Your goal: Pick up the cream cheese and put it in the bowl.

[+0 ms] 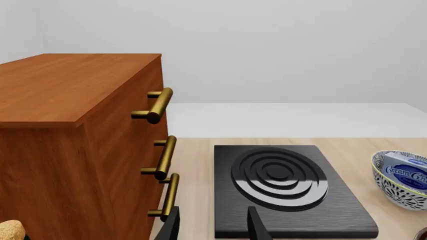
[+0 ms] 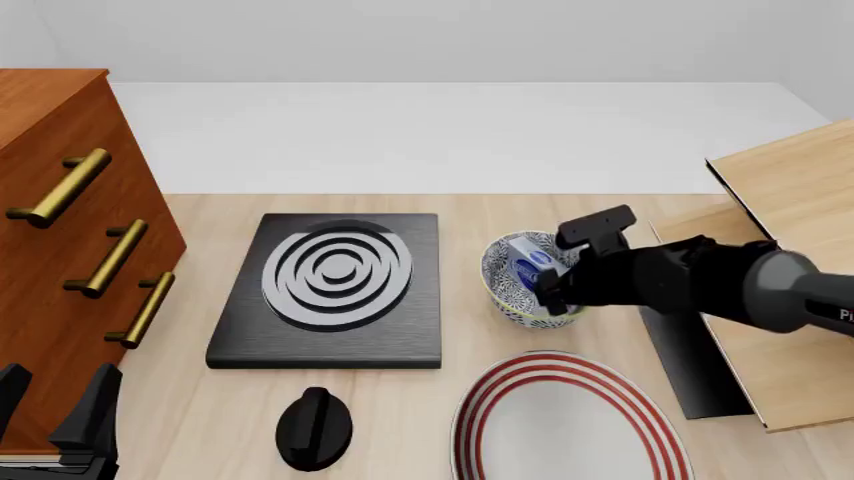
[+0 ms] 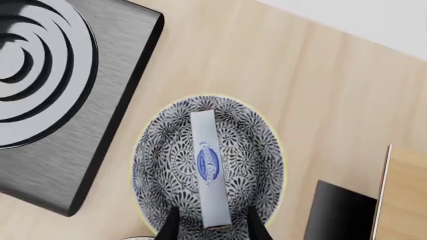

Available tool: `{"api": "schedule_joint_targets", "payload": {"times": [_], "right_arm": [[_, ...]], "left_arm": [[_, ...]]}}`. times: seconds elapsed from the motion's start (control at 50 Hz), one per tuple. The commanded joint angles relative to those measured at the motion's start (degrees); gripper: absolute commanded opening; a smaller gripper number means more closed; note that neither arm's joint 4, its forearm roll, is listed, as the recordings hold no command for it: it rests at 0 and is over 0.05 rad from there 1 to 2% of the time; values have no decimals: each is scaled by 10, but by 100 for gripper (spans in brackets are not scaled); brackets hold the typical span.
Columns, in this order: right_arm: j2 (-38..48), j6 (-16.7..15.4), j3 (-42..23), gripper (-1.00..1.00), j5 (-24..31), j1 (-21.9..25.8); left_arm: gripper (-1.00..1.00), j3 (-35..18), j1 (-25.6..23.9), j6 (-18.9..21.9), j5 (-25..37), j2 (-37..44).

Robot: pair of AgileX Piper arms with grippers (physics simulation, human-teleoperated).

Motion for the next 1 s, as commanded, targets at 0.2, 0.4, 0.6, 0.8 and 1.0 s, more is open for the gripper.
{"api": "schedule_joint_targets", "payload": {"times": [0.2, 0.4, 0.6, 0.8, 1.0], "right_arm": [[-63, -10, -59, 100, 75, 8], [-101, -17, -88, 100, 112, 16], [-174, 0, -69, 100, 106, 20], [-297, 38, 9, 100, 72, 53], [-415, 50, 66, 100, 75, 92]], "left_arm": [[100, 0, 0, 0, 0, 0], [100, 0, 0, 0, 0, 0], [100, 0, 0, 0, 0, 0], [100, 0, 0, 0, 0, 0], [100, 0, 0, 0, 0, 0]]}}
